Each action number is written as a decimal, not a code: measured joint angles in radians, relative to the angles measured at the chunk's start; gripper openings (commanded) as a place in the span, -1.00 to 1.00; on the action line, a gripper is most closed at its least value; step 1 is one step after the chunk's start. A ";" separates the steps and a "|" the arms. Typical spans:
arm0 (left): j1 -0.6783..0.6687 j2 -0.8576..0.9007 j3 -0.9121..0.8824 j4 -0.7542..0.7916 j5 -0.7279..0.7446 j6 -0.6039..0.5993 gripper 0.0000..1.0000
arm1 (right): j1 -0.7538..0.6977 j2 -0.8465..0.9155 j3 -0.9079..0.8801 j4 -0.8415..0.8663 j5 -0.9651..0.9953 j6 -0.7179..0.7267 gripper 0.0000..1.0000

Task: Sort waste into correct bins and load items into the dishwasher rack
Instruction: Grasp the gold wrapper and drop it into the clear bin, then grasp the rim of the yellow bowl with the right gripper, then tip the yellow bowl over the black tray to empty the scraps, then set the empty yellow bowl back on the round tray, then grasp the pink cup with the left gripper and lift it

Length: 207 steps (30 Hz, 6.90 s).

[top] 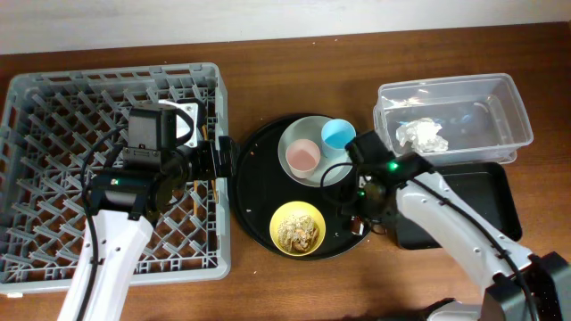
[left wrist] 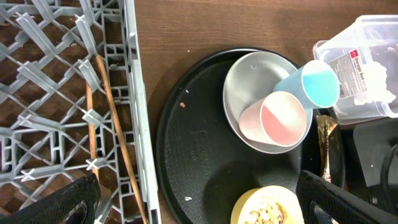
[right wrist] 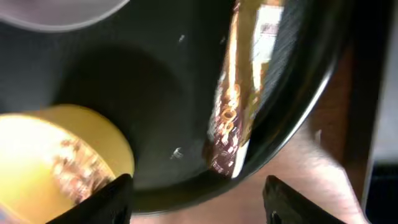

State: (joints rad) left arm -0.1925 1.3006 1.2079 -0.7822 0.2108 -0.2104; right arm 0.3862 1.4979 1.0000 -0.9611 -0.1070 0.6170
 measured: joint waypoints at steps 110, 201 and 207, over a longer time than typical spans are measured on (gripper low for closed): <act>0.000 0.000 0.000 0.000 0.000 0.000 0.99 | -1.141 -0.120 -0.002 -0.015 -0.772 -0.710 -0.92; -0.423 0.618 0.383 -0.126 -0.324 -0.044 -0.99 | -0.171 -0.097 0.275 -0.187 0.048 -0.304 0.97; -0.275 0.295 0.494 -0.256 0.150 0.040 -0.99 | -0.171 -0.097 0.275 -0.172 0.036 -0.299 0.97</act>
State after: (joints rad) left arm -0.4671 1.5955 1.7023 -1.0378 0.3607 -0.1703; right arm 0.2153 1.4014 1.2755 -1.1336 -0.0708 0.3176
